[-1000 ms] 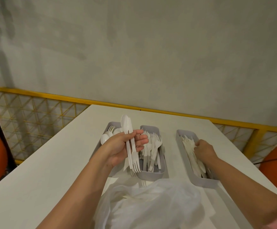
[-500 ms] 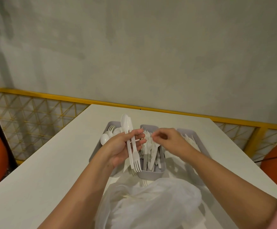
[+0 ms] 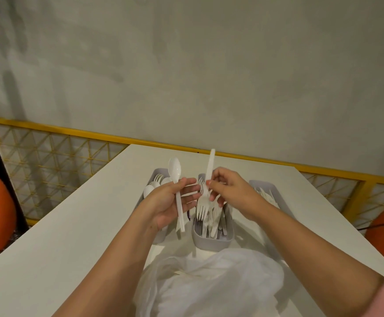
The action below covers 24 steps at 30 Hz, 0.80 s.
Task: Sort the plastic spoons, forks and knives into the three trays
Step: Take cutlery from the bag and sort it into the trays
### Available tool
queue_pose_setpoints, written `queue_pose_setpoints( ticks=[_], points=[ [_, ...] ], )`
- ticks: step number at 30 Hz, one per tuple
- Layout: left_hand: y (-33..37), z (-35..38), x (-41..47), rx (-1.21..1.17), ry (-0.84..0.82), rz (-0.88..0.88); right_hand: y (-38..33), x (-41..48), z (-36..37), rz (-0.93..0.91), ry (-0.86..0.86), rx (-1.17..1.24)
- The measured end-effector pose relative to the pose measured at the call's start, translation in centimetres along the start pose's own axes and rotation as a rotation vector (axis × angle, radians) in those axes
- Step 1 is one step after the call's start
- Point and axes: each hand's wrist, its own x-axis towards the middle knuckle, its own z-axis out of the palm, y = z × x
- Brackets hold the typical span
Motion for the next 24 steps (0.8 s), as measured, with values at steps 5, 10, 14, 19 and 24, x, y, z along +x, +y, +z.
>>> queue_pose_setpoints(
  ticks=[5, 10, 14, 19, 24],
  points=[
    [0.2, -0.8, 0.4, -0.026, 0.075, 0.007, 1.1, 1.1, -1.0, -0.149, 0.23, 0.018],
    [0.2, -0.6, 0.4, -0.03, 0.063, -0.008, 3.6, 1.0, 0.1, -0.301, 0.222, -0.327],
    [0.2, -0.6, 0.3, -0.031, 0.057, -0.01, 5.9, 1.4, 1.0, -0.351, 0.099, -0.674],
    [0.2, -0.7, 0.2, -0.031, 0.064, -0.008, 6.7, 1.5, 2.0, -0.359, -0.033, -0.903],
    [0.2, -0.7, 0.2, -0.031, 0.062, -0.007, 6.7, 1.9, 2.2, -0.356, -0.088, -1.008]
  ],
)
